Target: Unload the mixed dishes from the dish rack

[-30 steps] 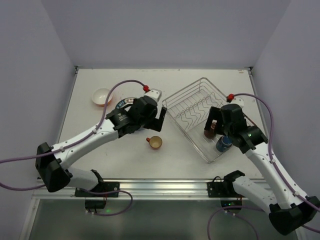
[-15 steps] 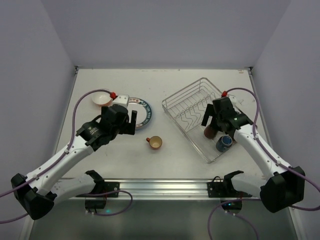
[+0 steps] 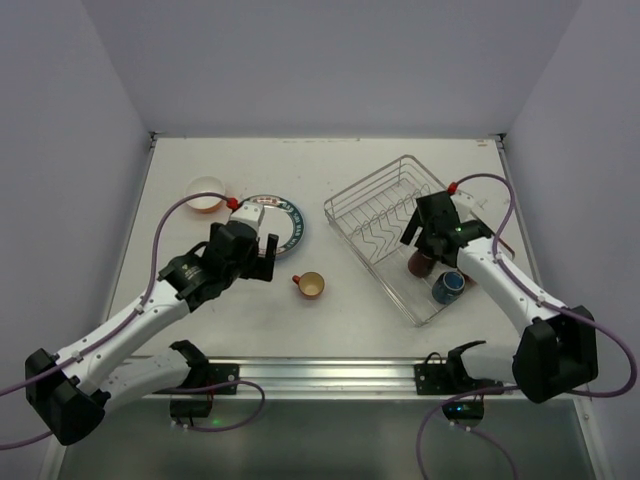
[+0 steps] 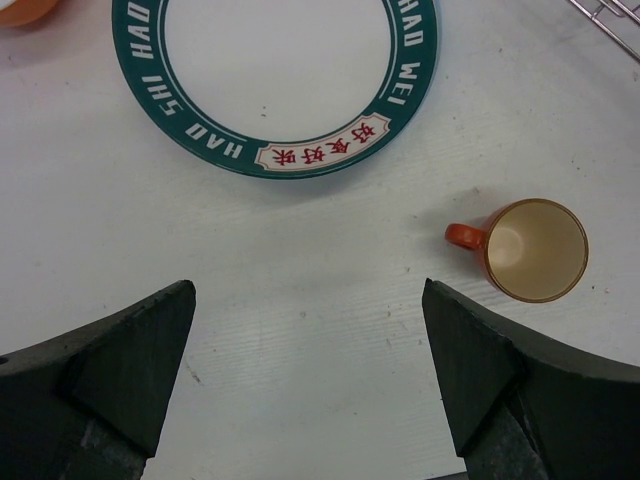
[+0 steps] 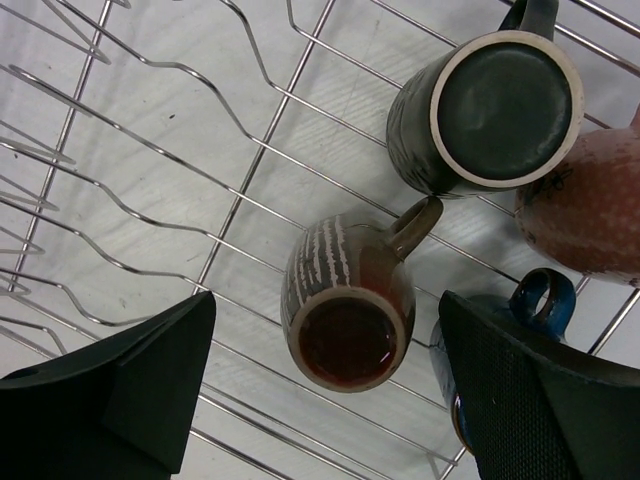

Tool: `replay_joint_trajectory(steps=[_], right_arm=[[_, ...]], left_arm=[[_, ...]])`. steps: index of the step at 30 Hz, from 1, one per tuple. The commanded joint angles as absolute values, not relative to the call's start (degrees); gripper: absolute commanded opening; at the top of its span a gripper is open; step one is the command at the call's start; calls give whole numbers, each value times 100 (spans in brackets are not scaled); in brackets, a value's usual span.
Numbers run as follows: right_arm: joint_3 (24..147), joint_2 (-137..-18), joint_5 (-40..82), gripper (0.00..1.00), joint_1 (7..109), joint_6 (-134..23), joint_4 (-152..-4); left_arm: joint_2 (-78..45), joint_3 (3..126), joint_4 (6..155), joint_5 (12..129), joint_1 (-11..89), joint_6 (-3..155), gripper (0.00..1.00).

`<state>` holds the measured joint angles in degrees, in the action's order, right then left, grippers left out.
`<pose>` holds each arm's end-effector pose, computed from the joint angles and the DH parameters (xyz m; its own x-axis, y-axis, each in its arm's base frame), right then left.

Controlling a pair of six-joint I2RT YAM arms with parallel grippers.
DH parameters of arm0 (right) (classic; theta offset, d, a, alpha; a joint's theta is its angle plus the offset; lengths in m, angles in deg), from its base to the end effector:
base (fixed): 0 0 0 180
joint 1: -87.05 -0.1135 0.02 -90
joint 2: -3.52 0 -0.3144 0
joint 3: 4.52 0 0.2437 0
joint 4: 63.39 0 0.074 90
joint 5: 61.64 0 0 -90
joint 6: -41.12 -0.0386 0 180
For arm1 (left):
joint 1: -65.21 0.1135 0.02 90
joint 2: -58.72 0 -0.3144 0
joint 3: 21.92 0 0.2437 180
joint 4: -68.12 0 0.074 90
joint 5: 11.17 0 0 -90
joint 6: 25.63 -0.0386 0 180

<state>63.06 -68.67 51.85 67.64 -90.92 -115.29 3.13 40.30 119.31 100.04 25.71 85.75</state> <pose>0.2193 0.0610 0.3020 -0.6494 0.4224 -0.6324 0.4544 0.8823 0.1226 0.1345 -0.0928 0.3238 -0.6478 0.0936 -0.7560 0.1696 0.9852 -0.0234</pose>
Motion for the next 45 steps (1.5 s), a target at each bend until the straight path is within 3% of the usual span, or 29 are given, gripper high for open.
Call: replay_joint_trajectory(steps=[1, 16, 25, 45], right_arm=[[6309, -7022, 5385, 94, 6798, -9397, -11175], [6089, -7023, 5947, 90, 6789, -10047, -11297], [6001, -7207, 5701, 82, 6781, -9863, -11016], [6159, -7655, 5640, 79, 6552, -9898, -10990]], left_arm=[[317, 3998, 11622, 9860, 2540, 8449, 100], [414, 3945, 11543, 9799, 2549, 8432, 100], [423, 3927, 11543, 9825, 2549, 8449, 100], [458, 3927, 11551, 9860, 2549, 8458, 100]])
